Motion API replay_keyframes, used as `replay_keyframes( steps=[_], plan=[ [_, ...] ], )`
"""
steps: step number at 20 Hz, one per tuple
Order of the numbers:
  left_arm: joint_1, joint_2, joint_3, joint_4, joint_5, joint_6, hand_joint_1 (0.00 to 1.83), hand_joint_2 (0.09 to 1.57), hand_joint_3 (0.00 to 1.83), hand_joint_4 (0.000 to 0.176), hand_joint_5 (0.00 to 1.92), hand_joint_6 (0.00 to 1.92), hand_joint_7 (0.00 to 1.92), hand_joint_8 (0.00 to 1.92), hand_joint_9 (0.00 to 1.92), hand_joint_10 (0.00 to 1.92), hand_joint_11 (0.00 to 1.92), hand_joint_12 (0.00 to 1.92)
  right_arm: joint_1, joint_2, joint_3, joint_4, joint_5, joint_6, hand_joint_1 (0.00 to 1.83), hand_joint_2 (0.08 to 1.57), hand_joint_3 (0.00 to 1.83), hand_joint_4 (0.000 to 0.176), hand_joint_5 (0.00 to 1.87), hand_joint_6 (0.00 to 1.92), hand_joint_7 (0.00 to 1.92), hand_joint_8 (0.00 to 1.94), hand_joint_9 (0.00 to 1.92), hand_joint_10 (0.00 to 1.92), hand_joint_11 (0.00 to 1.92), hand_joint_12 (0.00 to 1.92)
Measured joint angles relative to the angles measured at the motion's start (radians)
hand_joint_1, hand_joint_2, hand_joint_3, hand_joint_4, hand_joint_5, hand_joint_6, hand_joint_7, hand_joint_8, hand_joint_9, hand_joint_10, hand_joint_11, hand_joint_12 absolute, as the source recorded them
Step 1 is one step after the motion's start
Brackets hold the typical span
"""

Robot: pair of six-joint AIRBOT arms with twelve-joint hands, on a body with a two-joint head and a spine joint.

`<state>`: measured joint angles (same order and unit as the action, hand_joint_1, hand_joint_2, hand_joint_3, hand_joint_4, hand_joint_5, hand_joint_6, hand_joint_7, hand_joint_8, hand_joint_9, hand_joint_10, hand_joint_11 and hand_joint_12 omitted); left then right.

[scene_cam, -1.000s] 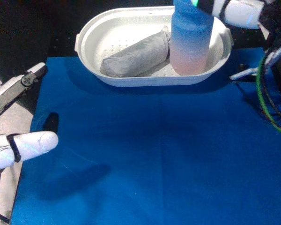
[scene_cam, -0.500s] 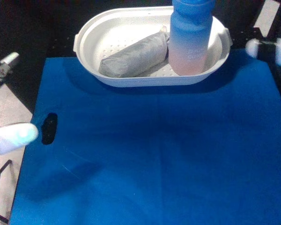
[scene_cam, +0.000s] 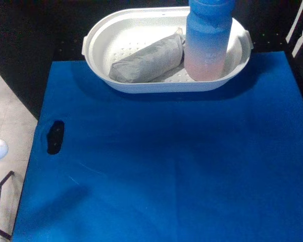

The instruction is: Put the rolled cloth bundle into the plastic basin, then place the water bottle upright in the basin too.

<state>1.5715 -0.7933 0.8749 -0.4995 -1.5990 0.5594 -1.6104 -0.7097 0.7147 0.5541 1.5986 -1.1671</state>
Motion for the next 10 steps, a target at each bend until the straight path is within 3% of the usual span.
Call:
replay_keyframes(
  steps=[3, 7, 8, 10],
  plan=[
    [0.012, 0.000, -0.020, -0.017, -0.002, 0.021, 0.45, 0.97, 0.00, 0.176, 0.00, 0.00, 0.00, 0.00, 0.00, 0.00, 0.00, 0.00, -0.082, -0.016, -0.021, 0.083, 0.026, 0.006, 0.81, 1.15, 0.00, 0.115, 0.07, 0.01, 0.14, 0.01, 0.07, 0.01, 0.01, 0.01],
    [0.032, -0.002, -0.038, -0.032, -0.003, 0.021, 0.42, 0.96, 0.00, 0.176, 0.00, 0.00, 0.00, 0.00, 0.00, 0.00, 0.00, 0.00, -0.082, -0.028, -0.027, 0.040, 0.033, 0.012, 0.81, 1.18, 0.01, 0.093, 0.07, 0.00, 0.11, 0.00, 0.06, 0.00, 0.00, 0.00],
    [0.032, -0.002, -0.038, -0.044, -0.003, 0.021, 0.41, 0.96, 0.00, 0.176, 0.00, 0.00, 0.01, 0.00, 0.00, 0.00, 0.00, 0.00, -0.082, -0.026, -0.027, 0.042, 0.033, 0.012, 0.80, 1.18, 0.01, 0.102, 0.05, 0.00, 0.11, 0.00, 0.05, 0.00, 0.00, 0.00],
    [0.034, -0.002, -0.038, -0.052, -0.004, 0.021, 0.38, 0.96, 0.00, 0.176, 0.00, 0.00, 0.02, 0.01, 0.00, 0.00, 0.01, 0.00, -0.082, -0.013, -0.027, 0.051, 0.034, 0.012, 0.78, 1.18, 0.00, 0.099, 0.05, 0.00, 0.11, 0.00, 0.05, 0.00, 0.00, 0.00]
  ],
)
